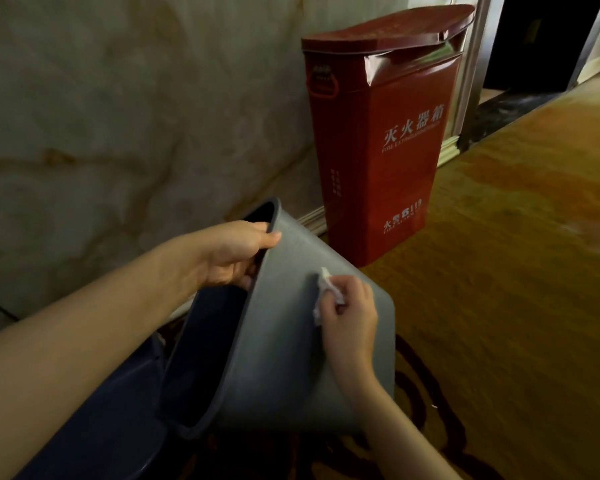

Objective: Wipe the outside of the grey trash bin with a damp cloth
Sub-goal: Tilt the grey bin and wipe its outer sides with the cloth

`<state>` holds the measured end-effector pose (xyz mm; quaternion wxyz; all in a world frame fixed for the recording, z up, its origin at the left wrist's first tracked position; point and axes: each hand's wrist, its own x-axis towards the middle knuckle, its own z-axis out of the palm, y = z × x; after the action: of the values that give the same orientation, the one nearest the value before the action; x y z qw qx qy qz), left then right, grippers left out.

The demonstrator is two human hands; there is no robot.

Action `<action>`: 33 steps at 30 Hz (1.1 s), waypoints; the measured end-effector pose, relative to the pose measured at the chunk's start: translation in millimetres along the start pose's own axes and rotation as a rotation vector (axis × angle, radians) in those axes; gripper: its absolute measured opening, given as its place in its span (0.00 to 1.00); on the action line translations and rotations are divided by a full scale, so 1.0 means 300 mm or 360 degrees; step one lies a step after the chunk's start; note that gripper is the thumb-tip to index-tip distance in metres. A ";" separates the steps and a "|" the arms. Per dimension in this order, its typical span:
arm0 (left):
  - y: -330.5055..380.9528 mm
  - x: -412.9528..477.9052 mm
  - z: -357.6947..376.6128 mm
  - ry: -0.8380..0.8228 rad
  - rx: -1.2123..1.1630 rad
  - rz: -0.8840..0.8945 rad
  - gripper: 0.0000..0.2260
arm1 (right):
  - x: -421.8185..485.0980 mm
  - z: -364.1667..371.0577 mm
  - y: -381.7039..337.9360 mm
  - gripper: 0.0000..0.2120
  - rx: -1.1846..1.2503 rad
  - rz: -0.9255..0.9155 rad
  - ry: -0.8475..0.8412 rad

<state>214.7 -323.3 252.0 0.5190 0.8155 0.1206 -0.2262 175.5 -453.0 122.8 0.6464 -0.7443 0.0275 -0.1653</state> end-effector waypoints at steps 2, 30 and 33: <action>-0.013 -0.003 -0.006 -0.0010 -0.0018 0.0031 0.10 | 0.037 -0.041 0.083 0.05 -0.0071 0.0230 0.0161; -0.116 -0.021 -0.045 -0.0295 0.0197 0.0435 0.09 | -0.005 0.120 -0.146 0.06 0.0020 -0.0685 0.0276; -0.106 -0.025 -0.052 -0.0262 0.0152 0.0403 0.11 | 0.062 0.088 -0.082 0.04 0.0011 -0.0371 0.0370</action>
<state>198.3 -295.1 236.0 0.5122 0.8265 -0.0371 -0.2305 196.4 -428.5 147.7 0.6179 -0.7161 0.0149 -0.3244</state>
